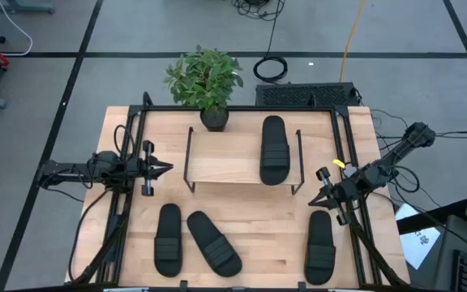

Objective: Pick and place slides into the shelf
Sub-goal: Put the middle black slide on the shelf

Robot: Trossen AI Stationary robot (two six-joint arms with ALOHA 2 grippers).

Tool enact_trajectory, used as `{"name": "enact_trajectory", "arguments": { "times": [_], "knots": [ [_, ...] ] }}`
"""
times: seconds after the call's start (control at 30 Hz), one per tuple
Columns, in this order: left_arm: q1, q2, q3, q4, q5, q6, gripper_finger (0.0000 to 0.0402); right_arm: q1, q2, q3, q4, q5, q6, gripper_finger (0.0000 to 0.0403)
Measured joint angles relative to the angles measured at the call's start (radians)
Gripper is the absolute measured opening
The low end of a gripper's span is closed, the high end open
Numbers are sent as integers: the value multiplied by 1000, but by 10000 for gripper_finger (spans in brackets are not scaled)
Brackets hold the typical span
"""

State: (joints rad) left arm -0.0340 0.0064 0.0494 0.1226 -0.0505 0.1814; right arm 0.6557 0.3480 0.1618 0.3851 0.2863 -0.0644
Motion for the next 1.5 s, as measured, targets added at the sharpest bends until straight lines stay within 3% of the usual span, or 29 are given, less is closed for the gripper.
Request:
{"name": "enact_trajectory", "arguments": {
  "times": [0.17, 0.47, 0.8, 0.93, 1.17, 1.5],
  "knots": [
    [0, 0, 0, 0, -1, -1, 33, 0, -58, -98, 115, 0, -12, 0],
    [0, 0, 0, 1, 6, -51, 33, 0, -77, -122, 129, -2, -43, 0],
    [-1, 0, 1, 26, 271, -28, 33, 0, -77, -123, 125, -3, -112, 0],
    [-28, 34, 3, 16, 267, -19, 33, 0, -77, -124, 108, -2, -135, 0],
    [-125, 256, 125, 44, 241, -87, 4, 0, -77, -125, 119, -2, -166, 0],
    [-319, 741, 354, 22, 6, -82, 4, 0, -77, -125, 96, -1, -210, 0]
  ]
}}
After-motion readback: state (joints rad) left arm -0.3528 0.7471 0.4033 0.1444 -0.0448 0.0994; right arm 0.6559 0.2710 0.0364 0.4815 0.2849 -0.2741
